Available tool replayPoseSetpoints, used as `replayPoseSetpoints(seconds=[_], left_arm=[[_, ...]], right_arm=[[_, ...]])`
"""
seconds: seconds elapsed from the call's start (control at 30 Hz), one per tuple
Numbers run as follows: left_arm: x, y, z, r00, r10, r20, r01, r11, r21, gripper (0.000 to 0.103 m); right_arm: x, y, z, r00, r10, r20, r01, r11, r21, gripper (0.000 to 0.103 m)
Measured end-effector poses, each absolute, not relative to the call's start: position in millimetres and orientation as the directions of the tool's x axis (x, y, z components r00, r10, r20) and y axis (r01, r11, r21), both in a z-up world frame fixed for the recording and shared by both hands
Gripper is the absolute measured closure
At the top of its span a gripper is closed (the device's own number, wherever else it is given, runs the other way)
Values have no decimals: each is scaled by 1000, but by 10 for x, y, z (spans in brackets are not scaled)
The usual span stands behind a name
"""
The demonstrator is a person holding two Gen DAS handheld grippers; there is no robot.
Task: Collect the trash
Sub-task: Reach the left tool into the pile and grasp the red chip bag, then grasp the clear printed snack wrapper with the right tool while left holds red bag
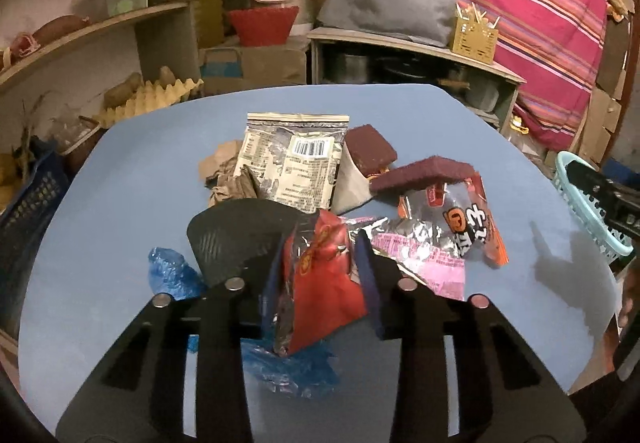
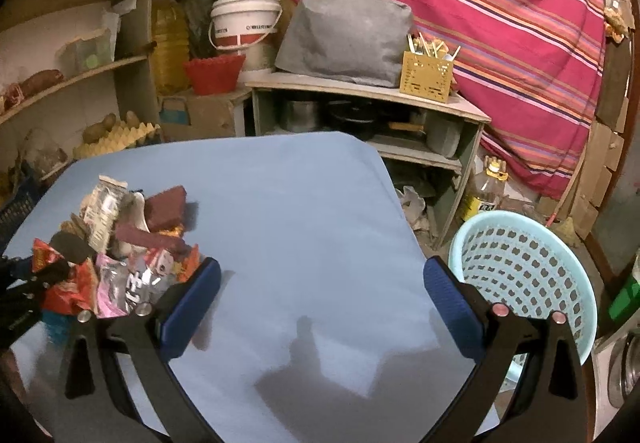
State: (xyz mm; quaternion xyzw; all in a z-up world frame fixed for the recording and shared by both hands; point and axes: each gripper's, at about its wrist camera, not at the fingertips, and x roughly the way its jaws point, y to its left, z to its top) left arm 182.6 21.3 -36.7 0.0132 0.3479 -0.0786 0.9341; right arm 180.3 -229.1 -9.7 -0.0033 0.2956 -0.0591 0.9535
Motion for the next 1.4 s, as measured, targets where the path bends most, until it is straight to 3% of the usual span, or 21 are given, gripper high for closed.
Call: replayPoseSetpoints(seconds=[0.5,1.23,1.4], left_arm=[[1753,469,46,837,-109,-536,84,994,-71,78],[1902,892,-45,833,-45,-551,-19,994,-110,77],[1908,876,-50,832,-44,-553,-20,994,-110,77]], right_arm=[[1827,-1783,-140,831,-39,-555,24,999,-35,4],[2206,-1246,-533,728,-19,-685,-39,997,-70,6],[2232,-1231,-589,701,20,-713,-92,994,-63,34]])
